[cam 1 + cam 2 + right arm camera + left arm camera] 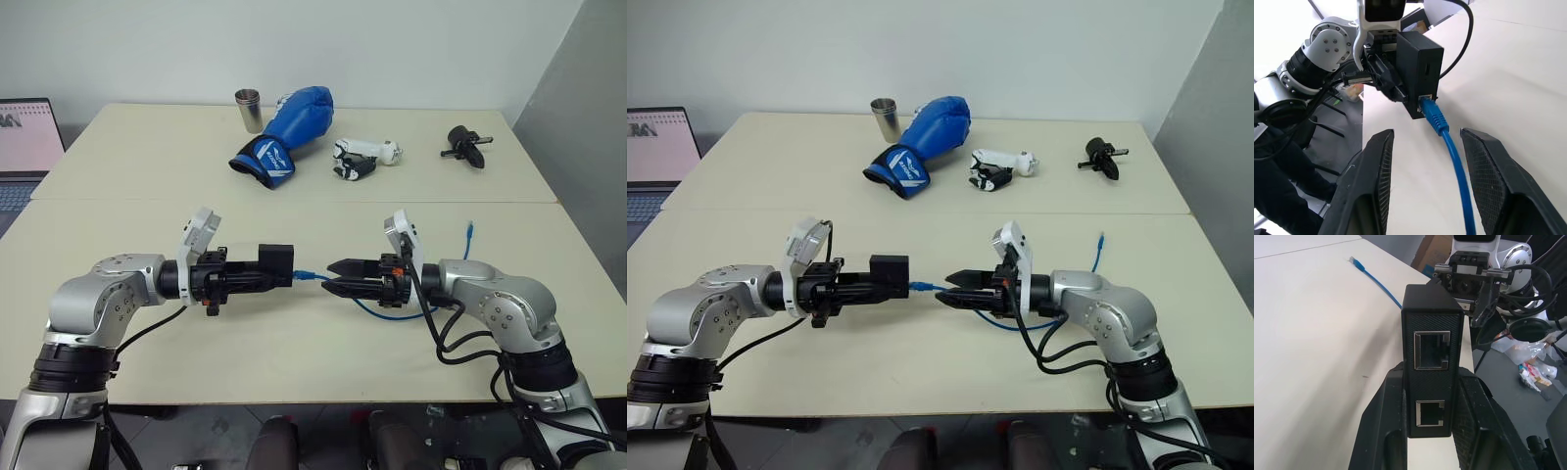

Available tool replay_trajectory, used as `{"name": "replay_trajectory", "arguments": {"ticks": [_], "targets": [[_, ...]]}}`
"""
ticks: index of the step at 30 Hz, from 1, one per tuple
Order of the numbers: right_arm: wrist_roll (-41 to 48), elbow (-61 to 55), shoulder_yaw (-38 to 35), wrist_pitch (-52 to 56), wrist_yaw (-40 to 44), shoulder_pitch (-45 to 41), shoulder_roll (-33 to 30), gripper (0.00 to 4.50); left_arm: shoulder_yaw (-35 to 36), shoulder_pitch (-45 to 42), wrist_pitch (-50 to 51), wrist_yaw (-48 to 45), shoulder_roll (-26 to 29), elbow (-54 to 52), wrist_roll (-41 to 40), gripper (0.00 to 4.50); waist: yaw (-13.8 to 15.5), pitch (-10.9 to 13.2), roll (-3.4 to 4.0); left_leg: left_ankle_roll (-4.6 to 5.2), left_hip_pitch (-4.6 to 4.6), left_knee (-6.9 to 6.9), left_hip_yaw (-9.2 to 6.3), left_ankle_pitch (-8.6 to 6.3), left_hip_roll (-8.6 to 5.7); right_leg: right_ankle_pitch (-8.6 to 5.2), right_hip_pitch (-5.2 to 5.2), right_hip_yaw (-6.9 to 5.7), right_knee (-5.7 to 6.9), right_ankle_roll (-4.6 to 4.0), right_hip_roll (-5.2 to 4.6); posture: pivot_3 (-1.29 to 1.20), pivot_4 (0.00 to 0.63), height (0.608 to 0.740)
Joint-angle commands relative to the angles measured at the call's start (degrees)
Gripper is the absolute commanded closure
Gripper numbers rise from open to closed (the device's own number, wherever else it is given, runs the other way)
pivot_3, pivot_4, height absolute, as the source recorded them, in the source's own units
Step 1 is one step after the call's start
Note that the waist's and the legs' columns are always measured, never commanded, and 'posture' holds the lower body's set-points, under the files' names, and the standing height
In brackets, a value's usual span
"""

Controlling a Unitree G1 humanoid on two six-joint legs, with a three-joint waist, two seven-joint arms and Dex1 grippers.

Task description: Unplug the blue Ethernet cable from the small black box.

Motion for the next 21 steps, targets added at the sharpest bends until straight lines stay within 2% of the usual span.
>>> {"name": "replay_trajectory", "arguments": {"ticks": [1,10,21], "targets": [[-1.52,-0.11,0.94,-2.44,-0.09,-1.12,1.31,2.21,-0.13,-0.82,0.04,-1.01,0.12,-1.98,-0.63,3.71,0.0,0.0,0.0,0.0,0.0,0.0,0.0,0.0,0.0,0.0,0.0,0.0,0.0,0.0,0.0,0.0,0.15,0.74],[-3.67,2.32,4.18,-3.4,0.37,-2.49,4.23,2.21,-0.81,-1.5,0.2,-1.0,-0.6,-1.85,-0.59,3.71,0.0,0.0,0.01,0.0,0.0,0.0,-0.01,0.0,0.0,0.0,0.0,-0.01,0.0,0.0,0.0,0.0,0.15,0.74],[-3.59,4.01,4.23,-2.68,0.62,-3.24,6.67,2.21,-0.78,-1.25,0.19,-0.7,-0.98,-2.08,-0.65,3.71,0.0,0.01,0.01,0.0,0.0,0.0,-0.01,0.0,0.0,0.0,0.0,-0.01,0.0,0.0,0.0,0.0,0.15,0.74]]}}
